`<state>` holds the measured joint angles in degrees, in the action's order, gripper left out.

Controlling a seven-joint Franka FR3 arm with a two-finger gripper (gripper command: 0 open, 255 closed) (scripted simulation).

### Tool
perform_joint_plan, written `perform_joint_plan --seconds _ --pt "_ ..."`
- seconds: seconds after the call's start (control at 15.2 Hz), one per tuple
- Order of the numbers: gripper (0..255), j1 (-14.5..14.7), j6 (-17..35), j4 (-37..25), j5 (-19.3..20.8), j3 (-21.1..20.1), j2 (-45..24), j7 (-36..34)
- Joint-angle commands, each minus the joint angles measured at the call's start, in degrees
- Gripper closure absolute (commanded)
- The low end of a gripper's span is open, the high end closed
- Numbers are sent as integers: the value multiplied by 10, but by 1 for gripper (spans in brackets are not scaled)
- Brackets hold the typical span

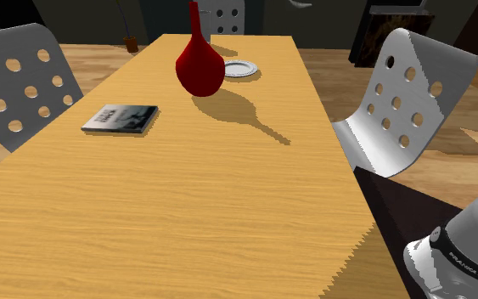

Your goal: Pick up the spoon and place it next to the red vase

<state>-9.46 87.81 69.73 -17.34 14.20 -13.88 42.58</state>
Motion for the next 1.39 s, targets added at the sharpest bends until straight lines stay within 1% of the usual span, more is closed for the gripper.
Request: perform_joint_plan --seconds 0.0,0.59,1.32 --pt "255 3 20 28 2 0 9 4" --pt "255 11 98 131 8 -2 33 18" --pt "255 16 183 227 6 -4 42 36"
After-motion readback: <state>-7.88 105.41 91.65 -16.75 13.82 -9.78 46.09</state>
